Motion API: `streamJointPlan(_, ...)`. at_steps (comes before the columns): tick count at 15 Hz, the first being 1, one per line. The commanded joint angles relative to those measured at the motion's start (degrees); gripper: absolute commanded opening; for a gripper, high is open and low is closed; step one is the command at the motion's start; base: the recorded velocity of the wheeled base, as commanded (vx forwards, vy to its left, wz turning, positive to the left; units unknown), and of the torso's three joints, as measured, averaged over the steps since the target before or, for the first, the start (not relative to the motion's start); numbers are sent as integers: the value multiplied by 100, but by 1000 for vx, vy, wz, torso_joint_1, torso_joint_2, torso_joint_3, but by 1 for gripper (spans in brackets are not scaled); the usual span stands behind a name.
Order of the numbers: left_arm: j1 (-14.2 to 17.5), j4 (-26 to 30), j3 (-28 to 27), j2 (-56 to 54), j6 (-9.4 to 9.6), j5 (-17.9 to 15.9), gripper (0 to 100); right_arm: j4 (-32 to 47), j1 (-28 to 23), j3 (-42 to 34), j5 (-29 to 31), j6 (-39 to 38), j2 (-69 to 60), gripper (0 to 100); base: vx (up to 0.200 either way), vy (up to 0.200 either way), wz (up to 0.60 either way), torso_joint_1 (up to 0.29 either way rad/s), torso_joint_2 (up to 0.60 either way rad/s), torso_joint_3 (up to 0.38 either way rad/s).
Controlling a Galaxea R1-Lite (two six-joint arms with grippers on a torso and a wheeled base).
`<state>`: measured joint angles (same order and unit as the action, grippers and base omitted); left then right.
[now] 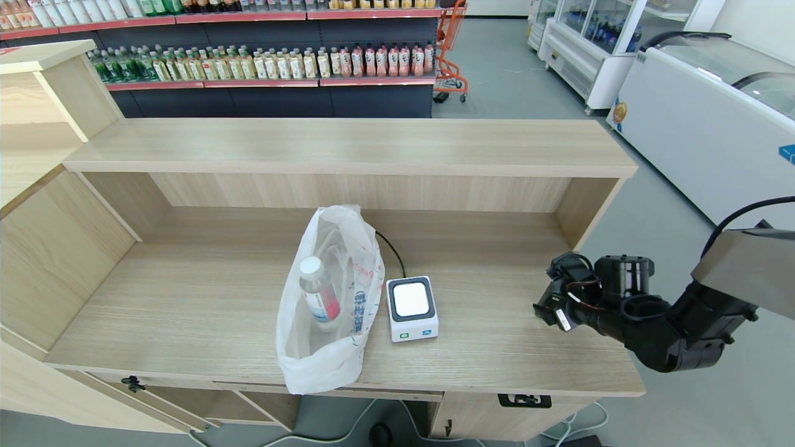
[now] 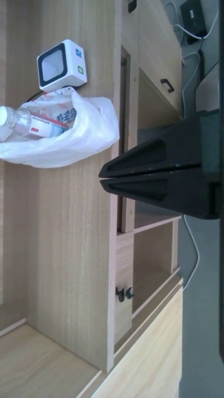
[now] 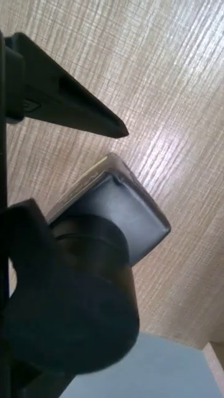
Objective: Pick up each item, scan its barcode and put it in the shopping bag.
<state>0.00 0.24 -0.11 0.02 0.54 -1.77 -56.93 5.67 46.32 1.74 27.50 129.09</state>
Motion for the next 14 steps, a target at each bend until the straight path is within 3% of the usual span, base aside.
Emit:
streamJointPlan(1, 0, 2, 2, -2, -1, 1, 0, -2, 40, 96, -7, 1, 134, 0, 0, 0, 0, 0, 0, 0)
streamJointPlan(8, 0, 2, 2, 6, -1, 1, 0, -152, 57, -387, -7, 1, -595, 0, 0, 0, 0, 0, 0, 0)
streamJointPlan(10, 0, 2, 2, -2, -1, 1, 0, -73, 57, -809, 1, 10, -1580, 0, 0, 0, 0, 0, 0, 0)
streamJointPlan(12, 0, 2, 2, 6, -1, 1, 0, -46, 31, -1864, 81, 212, -3320, 0, 0, 0, 0, 0, 0, 0)
streamJointPlan(14, 0, 2, -7, 6, -1, 1, 0, 182, 22, -2523, 10, 1214, -4638, 0, 0, 0, 0, 0, 0, 0)
